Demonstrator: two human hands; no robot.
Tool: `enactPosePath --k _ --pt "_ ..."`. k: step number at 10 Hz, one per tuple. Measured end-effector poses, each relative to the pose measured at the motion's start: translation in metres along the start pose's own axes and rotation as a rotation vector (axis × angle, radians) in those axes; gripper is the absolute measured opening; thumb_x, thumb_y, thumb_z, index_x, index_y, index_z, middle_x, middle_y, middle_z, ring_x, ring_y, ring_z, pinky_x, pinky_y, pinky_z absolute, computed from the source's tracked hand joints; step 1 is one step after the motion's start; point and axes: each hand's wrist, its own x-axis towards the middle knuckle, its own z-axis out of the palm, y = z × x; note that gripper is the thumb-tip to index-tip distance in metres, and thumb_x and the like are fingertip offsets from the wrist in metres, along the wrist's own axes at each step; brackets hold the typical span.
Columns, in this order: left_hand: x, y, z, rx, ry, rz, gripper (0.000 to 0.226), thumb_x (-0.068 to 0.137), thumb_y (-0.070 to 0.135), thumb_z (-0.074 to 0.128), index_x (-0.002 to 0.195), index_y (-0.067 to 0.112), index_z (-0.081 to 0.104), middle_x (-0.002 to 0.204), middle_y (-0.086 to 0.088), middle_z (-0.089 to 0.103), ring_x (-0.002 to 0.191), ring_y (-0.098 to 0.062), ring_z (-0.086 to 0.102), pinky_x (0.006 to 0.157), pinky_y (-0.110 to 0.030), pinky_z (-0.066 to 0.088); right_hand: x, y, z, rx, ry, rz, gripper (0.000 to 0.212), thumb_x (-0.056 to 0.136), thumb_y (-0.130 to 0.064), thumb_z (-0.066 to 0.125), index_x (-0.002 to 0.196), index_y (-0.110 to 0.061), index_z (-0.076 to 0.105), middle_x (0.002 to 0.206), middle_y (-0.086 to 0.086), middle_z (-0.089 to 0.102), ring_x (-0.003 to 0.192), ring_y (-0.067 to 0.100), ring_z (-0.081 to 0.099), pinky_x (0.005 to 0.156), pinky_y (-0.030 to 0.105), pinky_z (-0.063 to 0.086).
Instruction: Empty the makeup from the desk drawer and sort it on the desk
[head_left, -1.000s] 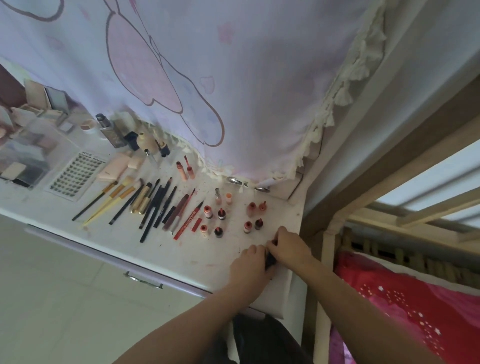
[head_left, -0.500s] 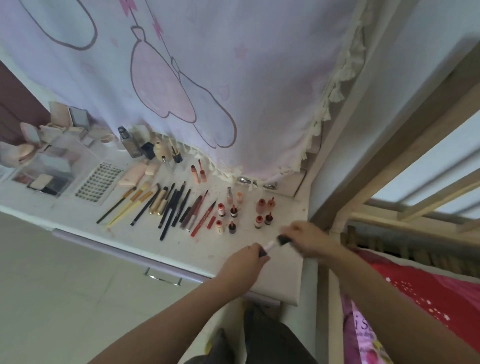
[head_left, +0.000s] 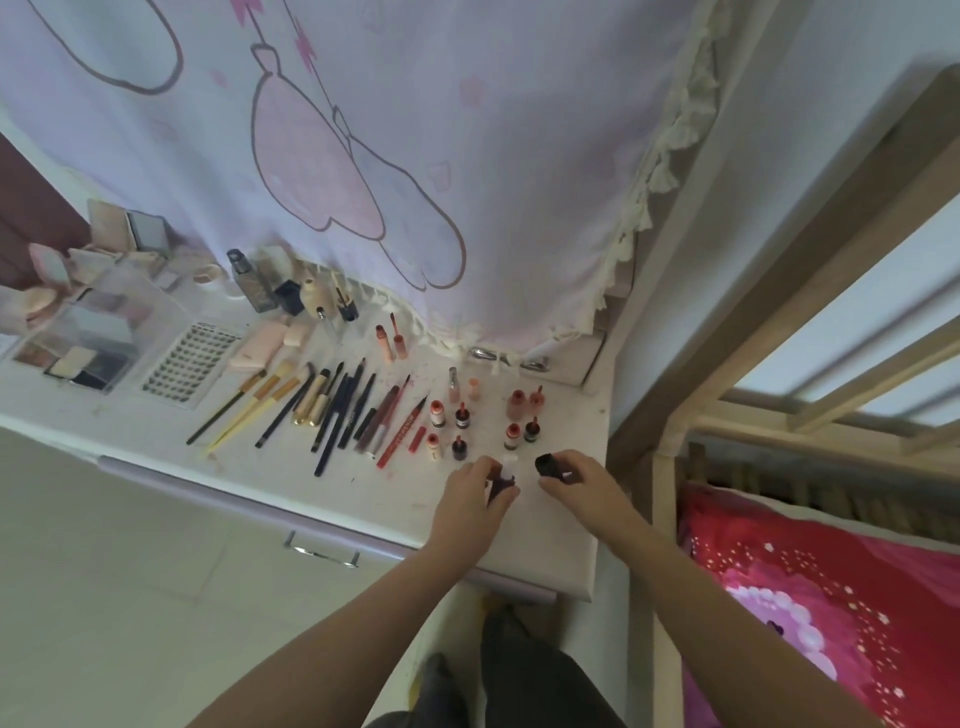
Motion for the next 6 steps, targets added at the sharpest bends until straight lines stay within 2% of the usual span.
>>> enactPosePath --k 1,2,3,4,5,6 --pt "0.007 0.001 0.007 0.014 0.115 0.033 0.028 0.092 0.030 0.057 0.117 0.019 0.055 0.110 0.001 0.052 0.088 -0.006 0.049 0.080 -0.014 0.037 0.008 0.002 0.009 -0.112 0.111 -0.104 0.030 0.092 -0.027 0.059 0.120 -0.019 0.055 0.110 0.002 0.050 0.088 0.009 0.050 0.066 0.005 0.035" --pt "0.011 0.000 0.013 0.015 0.111 -0.001 0.028 0.093 0.027 0.056 0.120 0.018 0.054 0.116 0.001 0.049 0.089 -0.004 0.047 0.082 -0.013 0.036 0.014 0.002 0.018 -0.104 0.123 -0.167 0.023 0.091 -0.018 0.060 0.112 -0.015 0.053 0.106 0.001 0.056 0.090 0.010 0.053 0.073 0.011 0.038" --pt "0.013 -0.003 0.018 0.020 0.126 -0.014 0.026 0.093 0.026 0.056 0.118 0.019 0.054 0.119 0.001 0.048 0.089 -0.004 0.048 0.082 -0.014 0.038 0.019 0.008 0.028 -0.171 0.117 -0.245 0.015 0.089 -0.016 0.059 0.103 -0.018 0.053 0.101 -0.001 0.060 0.094 0.014 0.056 0.085 0.025 0.046" --pt "0.014 -0.006 0.020 0.034 0.103 -0.028 0.025 0.092 0.027 0.056 0.116 0.020 0.053 0.119 0.003 0.049 0.089 -0.004 0.047 0.080 -0.015 0.038 0.023 0.013 0.032 -0.248 0.110 -0.269 0.012 0.089 -0.019 0.058 0.101 -0.020 0.055 0.099 -0.001 0.061 0.094 0.017 0.056 0.086 0.032 0.049" --pt "0.014 -0.010 0.022 0.047 0.087 -0.049 0.027 0.092 0.031 0.056 0.117 0.023 0.051 0.120 0.004 0.049 0.090 -0.004 0.046 0.079 -0.016 0.037 0.027 0.017 0.033 -0.254 0.120 -0.302 0.019 0.089 -0.021 0.058 0.107 -0.019 0.055 0.106 0.000 0.060 0.099 0.016 0.054 0.092 0.033 0.048" --pt "0.007 -0.016 0.019 0.066 0.040 -0.074 0.038 0.090 0.037 0.056 0.126 0.026 0.045 0.127 0.006 0.045 0.097 -0.004 0.047 0.083 -0.018 0.039 0.023 0.015 0.022 -0.180 0.009 -0.171 0.044 0.088 -0.025 0.063 0.128 -0.016 0.047 0.126 0.001 0.053 0.115 0.015 0.050 0.099 0.023 0.038"
